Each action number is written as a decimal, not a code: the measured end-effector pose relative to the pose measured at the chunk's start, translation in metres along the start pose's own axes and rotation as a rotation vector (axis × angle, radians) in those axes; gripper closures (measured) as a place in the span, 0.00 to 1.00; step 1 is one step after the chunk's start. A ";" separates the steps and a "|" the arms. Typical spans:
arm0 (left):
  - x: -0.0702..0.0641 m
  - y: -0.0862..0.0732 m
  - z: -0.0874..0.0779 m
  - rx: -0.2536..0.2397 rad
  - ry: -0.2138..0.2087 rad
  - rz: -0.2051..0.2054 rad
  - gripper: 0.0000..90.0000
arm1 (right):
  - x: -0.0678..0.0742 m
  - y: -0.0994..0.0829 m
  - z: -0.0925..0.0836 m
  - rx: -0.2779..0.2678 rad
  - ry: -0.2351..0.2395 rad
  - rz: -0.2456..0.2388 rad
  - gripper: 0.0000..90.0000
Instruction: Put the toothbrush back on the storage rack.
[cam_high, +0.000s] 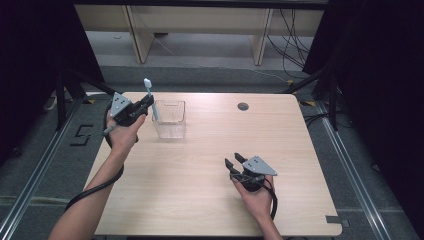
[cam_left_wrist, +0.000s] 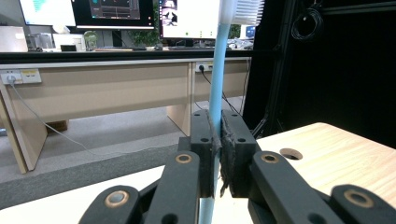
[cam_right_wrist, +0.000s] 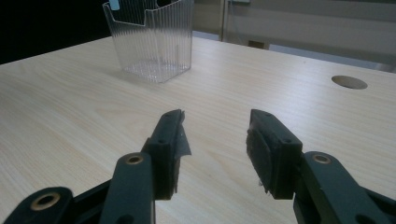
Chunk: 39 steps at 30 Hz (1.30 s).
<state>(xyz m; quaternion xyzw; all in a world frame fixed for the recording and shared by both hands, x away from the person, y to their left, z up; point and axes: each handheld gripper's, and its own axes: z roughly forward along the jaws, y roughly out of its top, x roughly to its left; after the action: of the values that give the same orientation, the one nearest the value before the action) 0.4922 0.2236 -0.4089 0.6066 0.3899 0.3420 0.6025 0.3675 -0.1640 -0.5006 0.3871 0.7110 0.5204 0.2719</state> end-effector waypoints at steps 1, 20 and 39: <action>0.000 -0.001 0.000 0.001 0.001 0.001 0.93 | 0.001 0.000 0.000 0.006 0.008 0.020 0.62; 0.004 -0.012 0.001 0.047 0.016 -0.009 0.93 | 0.001 -0.001 0.001 0.006 0.009 0.000 0.62; 0.002 -0.024 0.001 0.092 0.029 -0.005 0.93 | 0.002 -0.002 0.002 0.009 0.021 0.009 0.62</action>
<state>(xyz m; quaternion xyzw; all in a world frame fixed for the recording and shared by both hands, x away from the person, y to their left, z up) 0.4926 0.2244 -0.4331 0.6277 0.4154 0.3310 0.5691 0.3679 -0.1617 -0.5034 0.3860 0.7142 0.5226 0.2603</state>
